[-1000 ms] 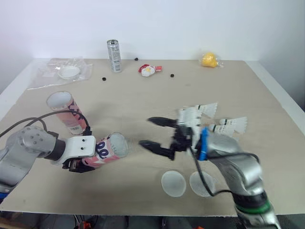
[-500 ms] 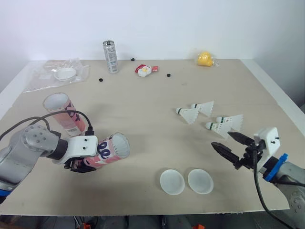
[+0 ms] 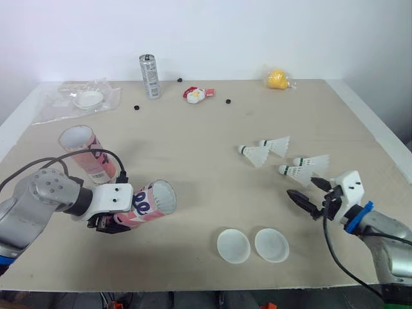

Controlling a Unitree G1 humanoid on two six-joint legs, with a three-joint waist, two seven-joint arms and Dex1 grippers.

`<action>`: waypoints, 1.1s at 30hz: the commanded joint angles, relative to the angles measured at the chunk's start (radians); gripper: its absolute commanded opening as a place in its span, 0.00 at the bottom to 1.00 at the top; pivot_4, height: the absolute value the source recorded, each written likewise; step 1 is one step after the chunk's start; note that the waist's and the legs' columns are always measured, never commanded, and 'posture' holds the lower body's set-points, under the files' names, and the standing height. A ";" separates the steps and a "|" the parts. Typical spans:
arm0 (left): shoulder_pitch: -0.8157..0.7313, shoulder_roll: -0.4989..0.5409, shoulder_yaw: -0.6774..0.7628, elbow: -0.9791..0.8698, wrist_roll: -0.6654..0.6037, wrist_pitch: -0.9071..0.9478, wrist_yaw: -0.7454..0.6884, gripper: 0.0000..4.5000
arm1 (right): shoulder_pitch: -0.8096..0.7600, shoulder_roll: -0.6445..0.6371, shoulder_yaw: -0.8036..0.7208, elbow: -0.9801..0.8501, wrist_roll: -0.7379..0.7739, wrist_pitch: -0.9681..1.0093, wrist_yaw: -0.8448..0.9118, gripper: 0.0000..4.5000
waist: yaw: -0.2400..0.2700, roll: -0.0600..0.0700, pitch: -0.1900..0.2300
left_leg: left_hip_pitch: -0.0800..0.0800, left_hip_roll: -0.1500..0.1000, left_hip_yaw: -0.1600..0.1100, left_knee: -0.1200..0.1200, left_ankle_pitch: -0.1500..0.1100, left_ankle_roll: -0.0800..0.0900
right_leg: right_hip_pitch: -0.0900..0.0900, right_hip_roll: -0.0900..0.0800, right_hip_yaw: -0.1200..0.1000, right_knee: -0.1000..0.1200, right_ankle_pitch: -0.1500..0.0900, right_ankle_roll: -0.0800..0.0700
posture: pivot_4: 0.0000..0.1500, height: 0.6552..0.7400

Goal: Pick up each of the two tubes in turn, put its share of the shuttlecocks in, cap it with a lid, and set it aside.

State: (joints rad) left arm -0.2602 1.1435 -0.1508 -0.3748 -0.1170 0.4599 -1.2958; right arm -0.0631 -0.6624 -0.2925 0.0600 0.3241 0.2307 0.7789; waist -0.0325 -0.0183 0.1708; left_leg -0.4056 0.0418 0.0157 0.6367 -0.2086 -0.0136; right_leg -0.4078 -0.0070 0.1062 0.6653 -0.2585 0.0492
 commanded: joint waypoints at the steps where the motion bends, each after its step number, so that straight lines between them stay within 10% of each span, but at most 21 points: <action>1: 0.015 0.004 -0.002 -0.023 -0.002 0.003 0.001 0.65 | -0.041 0.004 0.015 0.020 -0.015 -0.041 -0.003 0.99 | -0.001 0.000 0.000 | 0.000 0.000 0.000 0.000 0.000 0.000 | 0.000 0.000 0.000 0.000 0.000 0.000 | 1.00 1.00; 6: 0.018 0.003 0.000 -0.026 -0.003 0.005 0.006 0.65 | -0.092 0.030 0.049 0.029 -0.012 -0.034 -0.010 0.87 | -0.002 0.000 0.000 | 0.001 0.000 0.001 0.000 0.000 0.000 | 0.000 0.000 0.001 0.000 0.001 0.000 | 1.00 1.00; 15: 0.023 -0.001 -0.002 -0.026 -0.002 0.004 0.012 0.65 | -0.127 0.045 0.079 0.028 -0.015 -0.024 -0.028 0.01 | -0.002 0.000 0.000 | 0.001 0.000 0.002 0.000 0.000 0.000 | 0.000 0.000 0.002 0.000 0.001 0.000 | 1.00 1.00; 28: 0.027 -0.003 -0.006 -0.015 -0.002 -0.001 0.012 0.65 | -0.221 -0.037 0.139 -0.507 0.401 0.387 0.097 0.01 | -0.006 0.003 0.001 | 0.001 0.002 0.002 0.000 0.000 0.000 | 0.000 0.002 0.003 0.000 0.002 0.000 | 1.00 1.00; 33: 0.011 -0.010 -0.017 0.000 0.003 -0.003 0.010 0.65 | -0.374 0.016 0.397 -0.644 0.300 0.346 0.126 0.01 | -0.009 -0.001 0.000 | 0.001 0.003 0.000 0.000 0.000 0.000 | 0.000 0.004 0.000 0.000 0.002 -0.001 | 1.00 1.00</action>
State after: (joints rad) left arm -0.2505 1.1440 -0.1442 -0.3770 -0.1174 0.4602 -1.2844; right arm -0.4115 -0.6511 0.0589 -0.5519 0.6606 0.6065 0.8900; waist -0.0414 -0.0189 0.1706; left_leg -0.4051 0.0446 0.0152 0.6372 -0.2087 -0.0134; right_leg -0.4081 -0.0040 0.1062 0.6654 -0.2569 0.0480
